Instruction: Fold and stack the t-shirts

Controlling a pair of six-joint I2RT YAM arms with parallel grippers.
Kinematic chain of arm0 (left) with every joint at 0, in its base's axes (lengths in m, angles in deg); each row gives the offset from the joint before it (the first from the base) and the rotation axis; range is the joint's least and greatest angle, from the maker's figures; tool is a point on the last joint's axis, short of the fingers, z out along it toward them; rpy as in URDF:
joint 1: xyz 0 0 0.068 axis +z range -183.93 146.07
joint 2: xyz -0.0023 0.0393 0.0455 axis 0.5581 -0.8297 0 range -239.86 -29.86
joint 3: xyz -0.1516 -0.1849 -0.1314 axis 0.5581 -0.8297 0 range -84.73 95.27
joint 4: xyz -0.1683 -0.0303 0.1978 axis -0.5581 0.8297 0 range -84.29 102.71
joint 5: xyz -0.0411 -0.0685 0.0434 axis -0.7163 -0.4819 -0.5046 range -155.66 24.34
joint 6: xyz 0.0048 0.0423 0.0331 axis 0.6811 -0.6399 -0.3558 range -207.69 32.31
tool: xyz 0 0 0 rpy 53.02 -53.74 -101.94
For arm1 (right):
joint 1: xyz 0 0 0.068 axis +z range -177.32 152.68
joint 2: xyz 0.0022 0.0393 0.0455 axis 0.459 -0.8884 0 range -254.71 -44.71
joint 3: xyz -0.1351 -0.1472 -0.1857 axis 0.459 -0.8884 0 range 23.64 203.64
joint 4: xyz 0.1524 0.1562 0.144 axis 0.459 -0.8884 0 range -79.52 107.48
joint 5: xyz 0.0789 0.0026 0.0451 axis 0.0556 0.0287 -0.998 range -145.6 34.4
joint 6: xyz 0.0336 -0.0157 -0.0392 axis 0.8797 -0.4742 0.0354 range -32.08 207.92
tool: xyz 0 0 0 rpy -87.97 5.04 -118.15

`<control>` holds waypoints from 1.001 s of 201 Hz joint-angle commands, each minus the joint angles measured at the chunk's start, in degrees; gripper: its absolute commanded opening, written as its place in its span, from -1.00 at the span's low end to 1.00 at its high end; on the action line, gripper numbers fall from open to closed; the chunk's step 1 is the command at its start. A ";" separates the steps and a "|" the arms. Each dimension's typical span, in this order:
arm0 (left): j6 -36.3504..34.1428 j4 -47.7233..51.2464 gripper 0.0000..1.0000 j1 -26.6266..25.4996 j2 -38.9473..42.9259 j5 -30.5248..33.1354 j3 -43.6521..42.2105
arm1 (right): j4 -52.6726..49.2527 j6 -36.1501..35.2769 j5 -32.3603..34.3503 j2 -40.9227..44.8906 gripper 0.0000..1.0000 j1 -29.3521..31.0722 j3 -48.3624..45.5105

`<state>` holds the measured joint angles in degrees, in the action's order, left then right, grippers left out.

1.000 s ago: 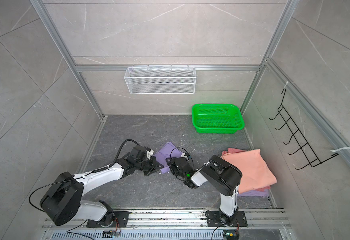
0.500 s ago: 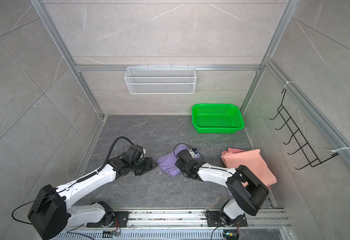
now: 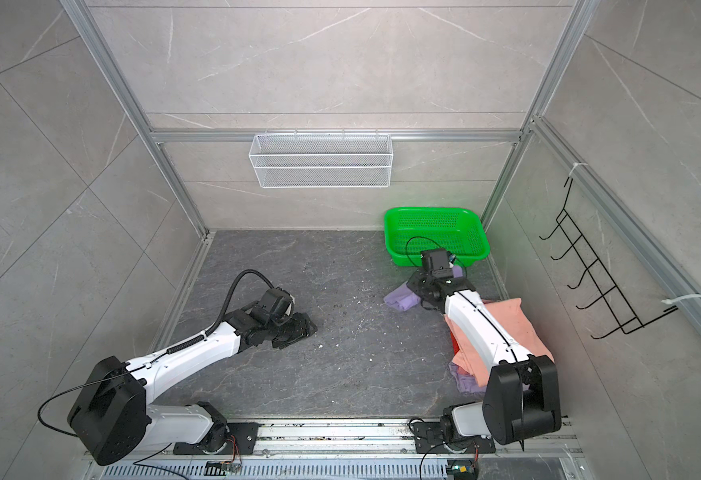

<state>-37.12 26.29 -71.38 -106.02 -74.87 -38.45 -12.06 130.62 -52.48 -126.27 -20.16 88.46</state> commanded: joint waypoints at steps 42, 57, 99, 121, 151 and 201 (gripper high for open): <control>-1.63 -3.58 0.34 0.20 -4.54 -1.62 1.60 | -14.44 -17.85 -9.89 -8.58 -0.98 -14.61 18.12; -1.53 -4.56 0.34 0.22 -6.19 -2.37 2.03 | -15.60 -20.76 -12.03 -8.94 -0.99 -17.27 20.34; -1.52 -6.71 0.34 0.24 -10.76 -5.10 3.63 | -21.02 -24.96 -15.29 -9.11 -0.98 -23.77 27.24; -1.55 -7.52 0.34 0.23 -12.01 -5.64 4.13 | -23.77 -27.40 -15.05 -7.51 -0.98 -25.13 27.90; -1.74 -8.14 0.34 0.21 -12.94 -6.58 4.78 | -23.38 -28.37 -16.20 -3.47 -0.98 -28.46 22.37; -3.08 -7.77 0.34 0.24 -10.76 -7.23 5.02 | -20.75 -28.73 -15.38 4.33 -0.98 -34.69 7.15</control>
<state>-37.88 19.15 -71.38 -118.46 -80.84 -35.15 -33.31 103.08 -68.33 -125.94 -52.16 101.64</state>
